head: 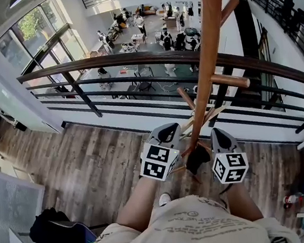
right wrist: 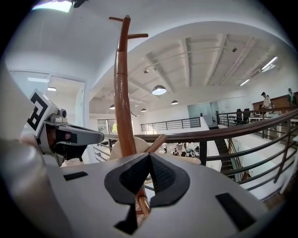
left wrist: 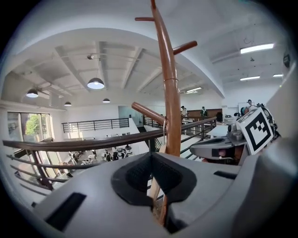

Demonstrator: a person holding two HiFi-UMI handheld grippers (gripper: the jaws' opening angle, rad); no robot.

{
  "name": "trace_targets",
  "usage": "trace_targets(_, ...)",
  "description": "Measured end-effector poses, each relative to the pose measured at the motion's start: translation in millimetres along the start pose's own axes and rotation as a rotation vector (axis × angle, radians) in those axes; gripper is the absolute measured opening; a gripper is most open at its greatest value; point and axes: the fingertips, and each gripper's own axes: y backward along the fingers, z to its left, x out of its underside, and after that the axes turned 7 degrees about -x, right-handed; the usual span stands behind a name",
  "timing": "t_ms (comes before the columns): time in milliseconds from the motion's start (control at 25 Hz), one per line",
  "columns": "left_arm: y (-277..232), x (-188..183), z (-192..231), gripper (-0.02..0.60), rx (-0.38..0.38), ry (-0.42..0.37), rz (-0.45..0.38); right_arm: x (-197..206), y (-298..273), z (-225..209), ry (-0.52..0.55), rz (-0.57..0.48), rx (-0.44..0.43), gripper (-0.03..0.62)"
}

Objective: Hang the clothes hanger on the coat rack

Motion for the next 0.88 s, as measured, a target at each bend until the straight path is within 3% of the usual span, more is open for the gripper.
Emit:
trace_targets(280, 16.7, 10.9, 36.4, 0.004, -0.123, 0.119, -0.023, -7.2, -8.8, 16.8, 0.022, -0.030, -0.066, 0.002)
trace_targets(440, 29.5, 11.5, 48.0, 0.004, -0.192, 0.135, -0.071, -9.4, -10.3, 19.9, 0.027, -0.040, -0.079, 0.002)
trace_targets(880, 31.7, 41.4, 56.0, 0.005, -0.234, 0.160, -0.026, -1.9, -17.2, 25.3, 0.047, -0.022, -0.074, 0.002)
